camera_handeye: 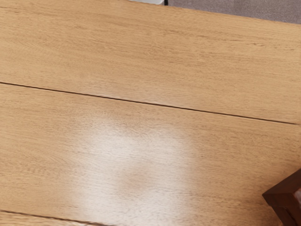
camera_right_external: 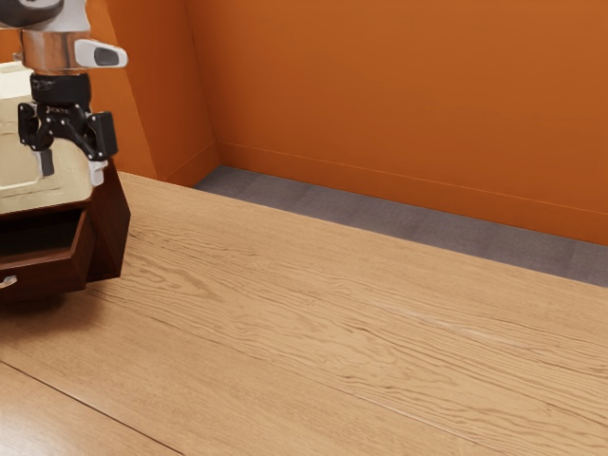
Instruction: Push the drawer handle with one arm to close the drawer
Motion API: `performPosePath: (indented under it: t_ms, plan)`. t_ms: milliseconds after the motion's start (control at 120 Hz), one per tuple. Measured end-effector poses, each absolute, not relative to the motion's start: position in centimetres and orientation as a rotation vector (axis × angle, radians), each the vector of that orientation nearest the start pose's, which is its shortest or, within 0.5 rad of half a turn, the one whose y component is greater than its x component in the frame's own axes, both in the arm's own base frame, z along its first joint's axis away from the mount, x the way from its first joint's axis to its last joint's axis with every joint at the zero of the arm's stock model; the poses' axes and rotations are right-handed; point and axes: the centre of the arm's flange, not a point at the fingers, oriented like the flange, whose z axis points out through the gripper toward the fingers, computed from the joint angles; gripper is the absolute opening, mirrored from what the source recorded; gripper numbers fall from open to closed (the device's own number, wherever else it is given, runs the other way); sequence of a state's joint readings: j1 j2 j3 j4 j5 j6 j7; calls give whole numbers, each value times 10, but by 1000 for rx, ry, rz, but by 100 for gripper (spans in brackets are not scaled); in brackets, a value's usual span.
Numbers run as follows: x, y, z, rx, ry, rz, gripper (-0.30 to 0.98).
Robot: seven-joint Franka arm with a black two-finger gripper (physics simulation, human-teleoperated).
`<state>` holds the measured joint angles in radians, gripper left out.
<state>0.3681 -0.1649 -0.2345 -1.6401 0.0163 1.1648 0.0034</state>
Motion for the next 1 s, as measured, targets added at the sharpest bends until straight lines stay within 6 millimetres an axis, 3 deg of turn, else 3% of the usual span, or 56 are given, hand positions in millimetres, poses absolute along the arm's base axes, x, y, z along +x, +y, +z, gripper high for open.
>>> performPosePath:
  t_ms: [75,217,367,433,467,583,642,708,792,892,1000]
  plan:
    - [467,71,645,-3090,-170,400,69]
    - [494,63,636,-3107,30,306,67]
    - [505,86,632,-3035,140,294,28]
    - [511,96,603,-3022,208,380,16]
    - [499,99,581,-3011,236,434,11]
    - [385,80,486,-2951,327,449,1]
    - [345,90,453,-2987,321,378,-2]
    - [332,101,439,-3010,315,279,-5]
    - [332,113,432,-3018,291,190,-7]
    - [322,180,416,-3089,-45,156,-8]
    - [309,222,398,-3096,-307,149,-9]
